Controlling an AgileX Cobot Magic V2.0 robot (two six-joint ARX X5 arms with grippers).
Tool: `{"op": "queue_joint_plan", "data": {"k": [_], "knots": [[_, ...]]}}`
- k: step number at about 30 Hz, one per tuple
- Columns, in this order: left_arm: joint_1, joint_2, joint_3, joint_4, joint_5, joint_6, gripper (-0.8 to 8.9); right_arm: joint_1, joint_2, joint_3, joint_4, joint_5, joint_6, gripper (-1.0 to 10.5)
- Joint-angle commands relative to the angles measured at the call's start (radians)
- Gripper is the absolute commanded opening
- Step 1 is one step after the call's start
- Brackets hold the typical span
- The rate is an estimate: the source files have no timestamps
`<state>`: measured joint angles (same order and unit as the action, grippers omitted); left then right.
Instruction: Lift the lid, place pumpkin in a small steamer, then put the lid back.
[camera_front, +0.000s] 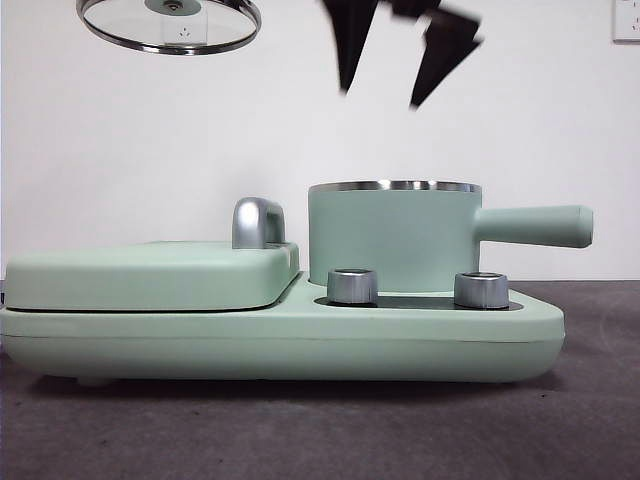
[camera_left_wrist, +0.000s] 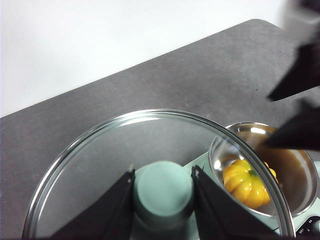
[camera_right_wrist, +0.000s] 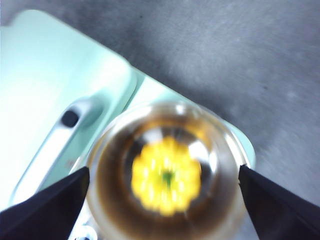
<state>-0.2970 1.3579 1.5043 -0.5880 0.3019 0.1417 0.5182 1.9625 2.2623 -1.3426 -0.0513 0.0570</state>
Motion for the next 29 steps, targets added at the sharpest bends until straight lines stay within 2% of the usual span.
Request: {"op": "queue_joint_plan", "data": {"k": [1,6,12,19,24,29], "knots": [[-0.006,0.0,0.026,0.027,0.005,-0.005,0.57,0.01,-0.162,-0.127,-0.08,0.008,0.011,4.7],[-0.027,0.013,0.026,0.028,0.005,-0.009,0.57,0.01,-0.469,-0.437,-0.08,0.038,0.01,4.7],[-0.092,0.075,0.026,0.034,0.005,-0.042,0.57,0.01,-0.808,-0.733,-0.075,0.021,0.011,4.7],[-0.204,0.172,0.026,0.066,0.005,-0.049,0.57,0.01,-1.221,-1.054,0.145,-0.058,0.035,4.7],[-0.281,0.229,0.026,0.148,0.005,-0.04,0.57,0.01,-1.456,-1.202,0.206,-0.12,0.045,4.7],[-0.342,0.281,0.026,0.233,0.005,0.018,0.57,0.01,-1.616,-1.271,0.205,-0.133,0.054,4.7]]}}
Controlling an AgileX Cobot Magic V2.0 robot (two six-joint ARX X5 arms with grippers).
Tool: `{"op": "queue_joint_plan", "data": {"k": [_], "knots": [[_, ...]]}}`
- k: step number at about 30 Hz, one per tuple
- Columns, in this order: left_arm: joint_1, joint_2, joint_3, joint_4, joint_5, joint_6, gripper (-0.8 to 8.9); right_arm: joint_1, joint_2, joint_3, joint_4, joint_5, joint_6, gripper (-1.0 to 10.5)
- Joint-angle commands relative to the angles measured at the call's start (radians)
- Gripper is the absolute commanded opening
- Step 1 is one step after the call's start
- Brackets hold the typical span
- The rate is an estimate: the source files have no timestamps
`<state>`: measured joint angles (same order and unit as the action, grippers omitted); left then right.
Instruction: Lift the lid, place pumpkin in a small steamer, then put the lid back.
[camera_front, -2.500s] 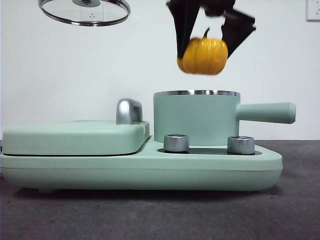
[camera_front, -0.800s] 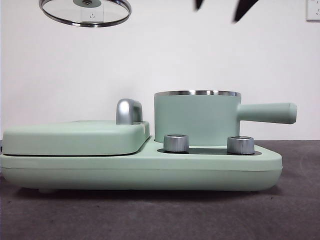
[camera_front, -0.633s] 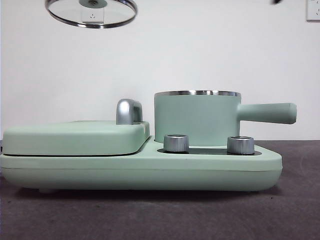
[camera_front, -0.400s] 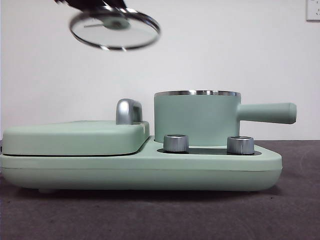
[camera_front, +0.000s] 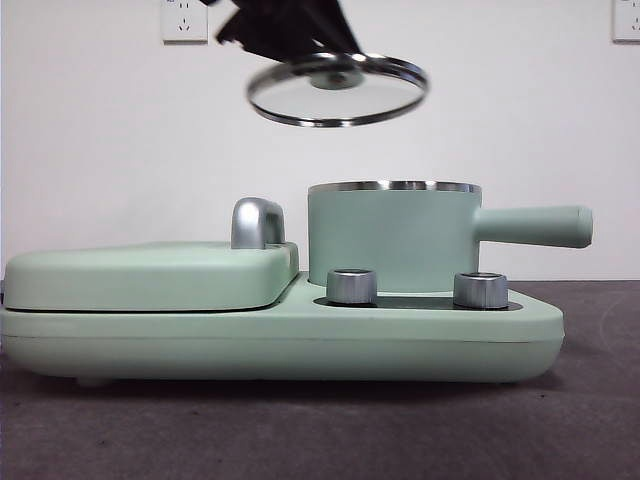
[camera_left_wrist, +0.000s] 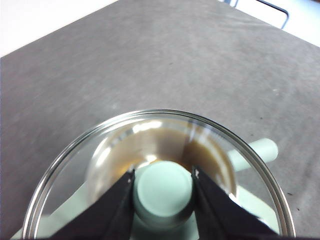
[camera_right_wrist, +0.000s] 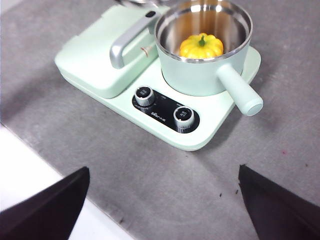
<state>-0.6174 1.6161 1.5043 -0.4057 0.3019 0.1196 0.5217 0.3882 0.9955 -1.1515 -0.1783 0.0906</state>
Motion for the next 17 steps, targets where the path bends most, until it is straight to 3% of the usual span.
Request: {"op": "queue_joint_plan", "data": {"k": [1,6,17], "knots": [[-0.031,0.033,0.026,0.065,0.005,0.053,0.57,0.006,-0.064,-0.009,0.014,-0.006,0.028,4.7],[-0.061,0.083,0.026,0.13,0.005,0.107,0.57,0.006,-0.119,-0.01,0.014,-0.006,0.034,4.7],[-0.069,0.16,0.026,0.209,0.004,0.108,0.57,0.006,-0.124,-0.01,0.014,-0.007,0.044,4.7]]}}
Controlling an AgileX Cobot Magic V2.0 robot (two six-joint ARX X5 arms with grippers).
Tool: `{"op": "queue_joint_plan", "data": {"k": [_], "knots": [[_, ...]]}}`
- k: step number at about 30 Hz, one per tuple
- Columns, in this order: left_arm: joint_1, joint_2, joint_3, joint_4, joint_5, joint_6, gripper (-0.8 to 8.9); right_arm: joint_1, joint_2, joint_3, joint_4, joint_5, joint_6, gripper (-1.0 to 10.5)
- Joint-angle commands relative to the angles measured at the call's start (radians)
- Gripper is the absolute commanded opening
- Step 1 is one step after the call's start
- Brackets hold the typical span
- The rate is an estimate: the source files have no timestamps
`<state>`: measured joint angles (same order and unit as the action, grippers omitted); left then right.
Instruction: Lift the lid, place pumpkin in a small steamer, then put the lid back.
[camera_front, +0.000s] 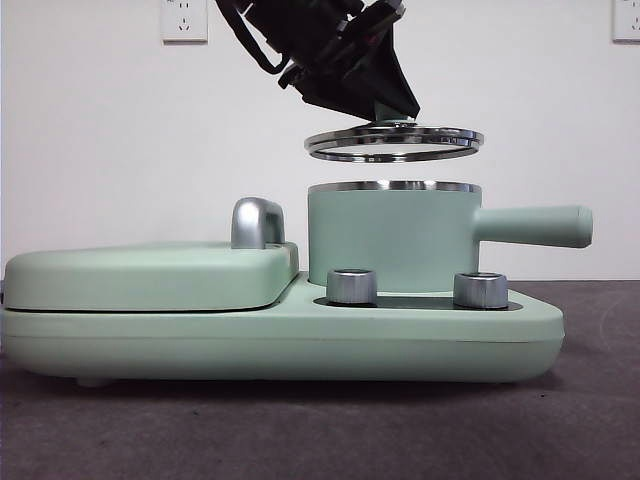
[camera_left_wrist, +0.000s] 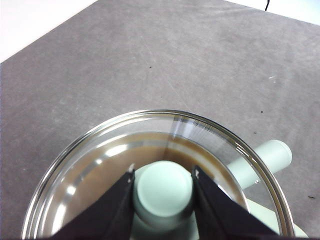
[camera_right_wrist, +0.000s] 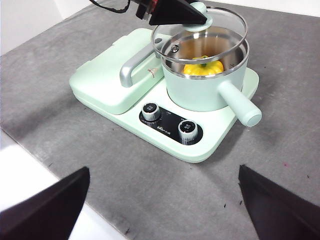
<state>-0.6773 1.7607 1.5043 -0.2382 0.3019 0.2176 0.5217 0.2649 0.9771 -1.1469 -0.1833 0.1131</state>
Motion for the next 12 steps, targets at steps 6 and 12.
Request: {"op": "queue_joint_plan", "data": {"k": [6,12], "knots": [[-0.009,0.042,0.026,0.052,0.003,0.011,0.57,0.006,-0.001,0.008,0.01,-0.003,0.045,4.7],[-0.001,0.075,0.026,0.051,-0.017,0.01,0.57,0.006,-0.001,0.008,0.01,-0.004,0.061,4.7]]}}
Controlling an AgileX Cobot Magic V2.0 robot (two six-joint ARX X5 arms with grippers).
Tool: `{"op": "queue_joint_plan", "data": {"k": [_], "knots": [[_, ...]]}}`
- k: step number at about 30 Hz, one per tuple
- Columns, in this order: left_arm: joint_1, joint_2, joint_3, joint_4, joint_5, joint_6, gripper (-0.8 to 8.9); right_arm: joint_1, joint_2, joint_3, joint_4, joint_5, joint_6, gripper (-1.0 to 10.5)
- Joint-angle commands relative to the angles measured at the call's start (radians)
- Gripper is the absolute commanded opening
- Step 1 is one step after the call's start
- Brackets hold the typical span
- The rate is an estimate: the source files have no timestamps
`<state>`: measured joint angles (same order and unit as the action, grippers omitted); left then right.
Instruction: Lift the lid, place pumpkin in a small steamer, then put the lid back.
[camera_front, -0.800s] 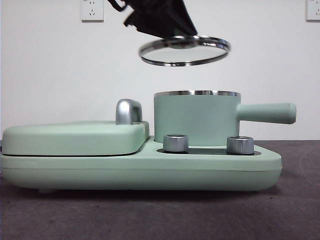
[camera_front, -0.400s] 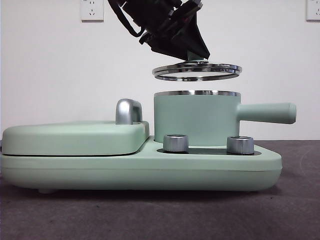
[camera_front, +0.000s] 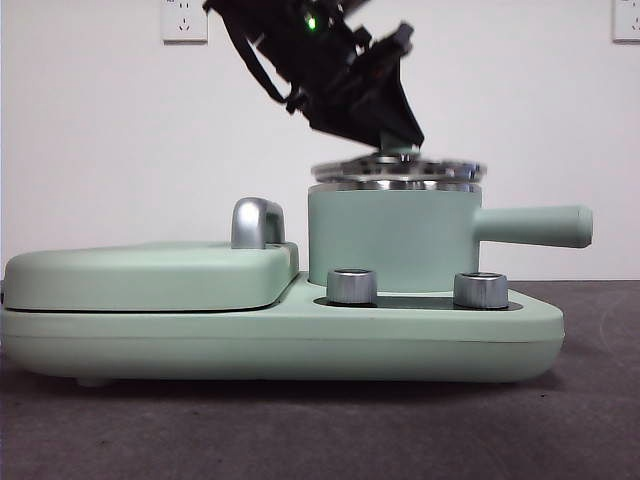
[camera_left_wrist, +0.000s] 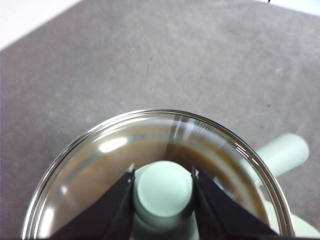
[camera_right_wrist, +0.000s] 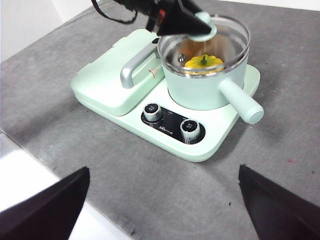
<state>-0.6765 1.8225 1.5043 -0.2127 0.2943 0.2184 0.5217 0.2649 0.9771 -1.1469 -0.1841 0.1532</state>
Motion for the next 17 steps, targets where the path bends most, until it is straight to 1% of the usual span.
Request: {"op": "queue_joint_plan", "data": {"k": [1,9,17], "knots": [[-0.002,0.017,0.026,0.026,-0.018,0.009,0.57,0.006,-0.001,0.008,0.01,-0.003,0.023,4.7],[0.013,0.028,0.026,0.02,-0.019,0.007,0.57,0.006,-0.001,0.008,0.01,-0.002,0.031,4.7],[0.002,0.035,0.026,0.02,-0.01,0.002,0.57,0.006,-0.001,0.008,0.01,0.0,0.038,4.7]]}}
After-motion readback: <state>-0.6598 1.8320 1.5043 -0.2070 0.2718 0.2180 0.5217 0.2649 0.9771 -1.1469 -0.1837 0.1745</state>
